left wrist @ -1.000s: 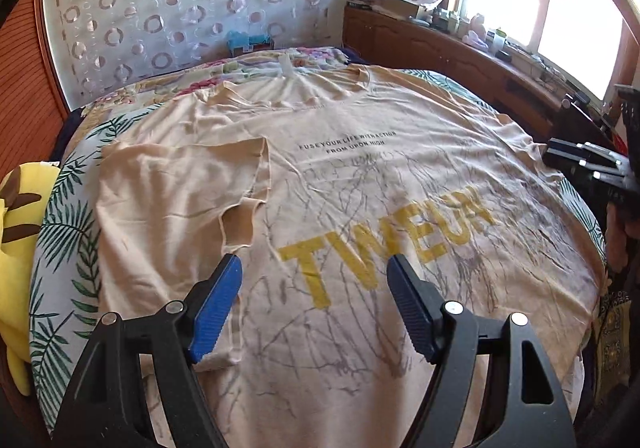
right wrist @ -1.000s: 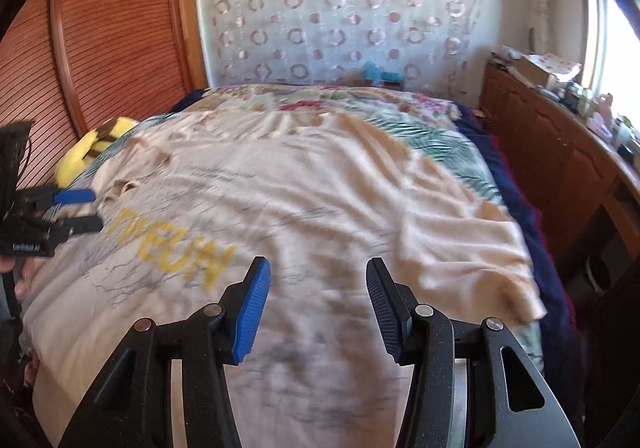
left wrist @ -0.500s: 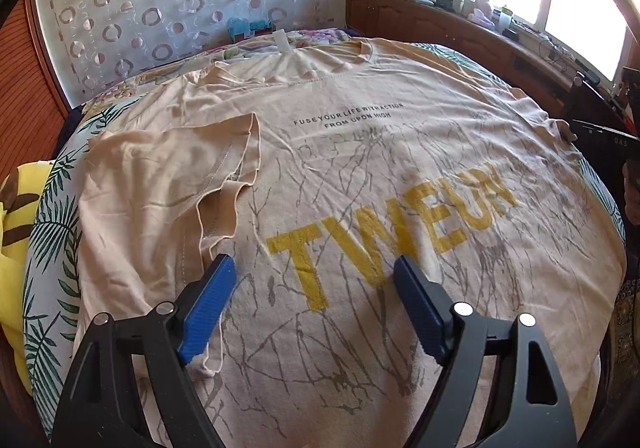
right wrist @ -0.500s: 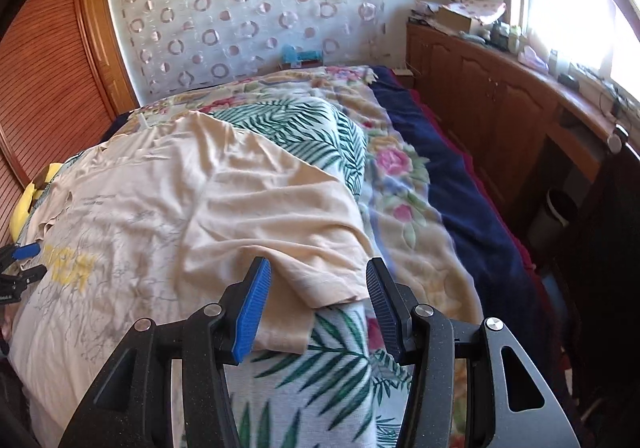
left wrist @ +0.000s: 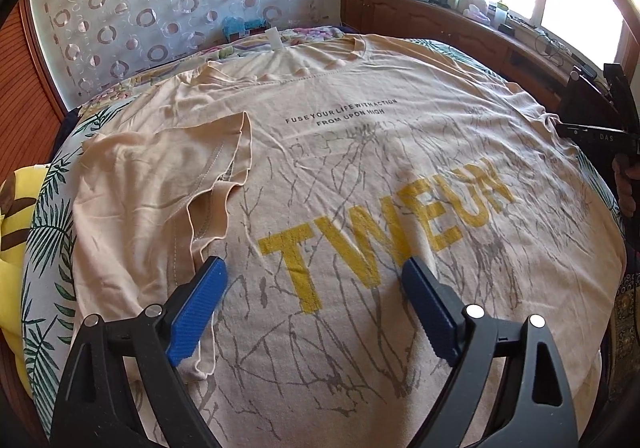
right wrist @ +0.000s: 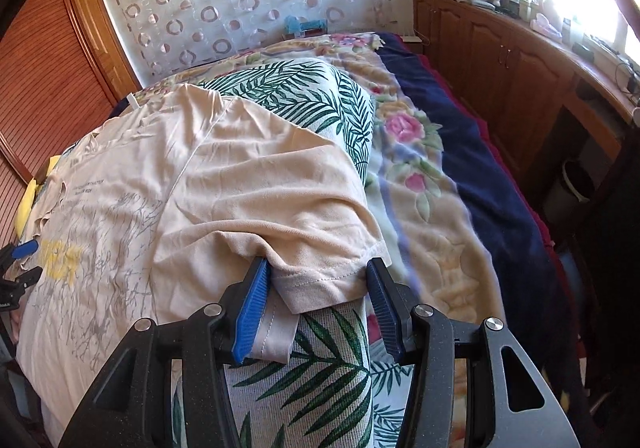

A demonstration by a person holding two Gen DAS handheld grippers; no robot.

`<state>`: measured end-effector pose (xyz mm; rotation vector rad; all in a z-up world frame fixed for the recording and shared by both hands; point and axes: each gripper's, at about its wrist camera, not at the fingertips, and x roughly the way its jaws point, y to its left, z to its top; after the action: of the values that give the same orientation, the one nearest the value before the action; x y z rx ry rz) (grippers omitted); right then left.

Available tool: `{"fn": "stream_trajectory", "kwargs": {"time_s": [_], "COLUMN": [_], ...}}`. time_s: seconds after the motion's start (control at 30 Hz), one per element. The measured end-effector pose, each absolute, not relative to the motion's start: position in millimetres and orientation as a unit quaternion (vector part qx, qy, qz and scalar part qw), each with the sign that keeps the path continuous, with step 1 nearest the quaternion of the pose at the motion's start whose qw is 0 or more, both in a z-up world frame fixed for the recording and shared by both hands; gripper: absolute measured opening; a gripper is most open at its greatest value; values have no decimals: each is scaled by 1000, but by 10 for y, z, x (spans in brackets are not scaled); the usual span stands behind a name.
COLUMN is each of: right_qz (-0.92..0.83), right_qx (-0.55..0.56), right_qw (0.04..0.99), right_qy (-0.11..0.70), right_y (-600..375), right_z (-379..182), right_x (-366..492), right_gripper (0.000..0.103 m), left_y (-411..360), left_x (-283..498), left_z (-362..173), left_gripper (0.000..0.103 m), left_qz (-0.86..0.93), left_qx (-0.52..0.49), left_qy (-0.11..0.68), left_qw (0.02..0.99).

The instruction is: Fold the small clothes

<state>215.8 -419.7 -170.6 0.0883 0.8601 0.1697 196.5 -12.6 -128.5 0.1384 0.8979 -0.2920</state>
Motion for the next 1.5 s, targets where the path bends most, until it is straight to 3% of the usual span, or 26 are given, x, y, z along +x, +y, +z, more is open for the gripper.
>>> {"fn": "stream_trajectory", "kwargs": {"time_s": [0.07, 0.2, 0.4, 0.8, 0.87, 0.93, 1.0, 1.37, 1.5], "right_qz": [74, 50, 41, 186, 209, 224, 228, 180, 197], "right_qx": [26, -35, -72, -111, -133, -133, -122, -34, -36], "right_qw": [907, 914, 924, 938, 928, 921, 920, 911, 900], "right_qy": [413, 400, 373, 270, 279, 289, 294, 368, 388], "right_y": [-4158, -4015, -3876, -2843, -2609, -2524, -2557, -2855, -2733], "right_z": [-1685, -1640, -1514, -1011, -1069, -1140, -1174, -1365, -1419], "right_x": [2143, 2125, 2118, 1732, 1664, 1626, 1617, 2004, 2177], "right_gripper": [38, 11, 10, 10, 17, 42, 46, 47, 38], "left_y": [-127, -123, -122, -2, -5, -16, -38, -215, -249], "left_x": [1965, 1960, 1954, 1774, 1680, 1600, 1519, 1351, 1312], "left_z": [-1287, -1282, -1283, -1030, -946, -882, -832, -799, -807], "left_gripper": [90, 90, 90, 90, 90, 90, 90, 90, 90], "left_qz": [-141, -141, -142, -133, -135, -138, -137, -154, -154], "left_qx": [66, 65, 64, 27, 18, 12, 14, 12, 16], "left_qy": [432, 432, 432, 397, 379, 367, 353, 339, 339], "left_qw": [888, 888, 888, 908, 915, 920, 925, 928, 928]}}
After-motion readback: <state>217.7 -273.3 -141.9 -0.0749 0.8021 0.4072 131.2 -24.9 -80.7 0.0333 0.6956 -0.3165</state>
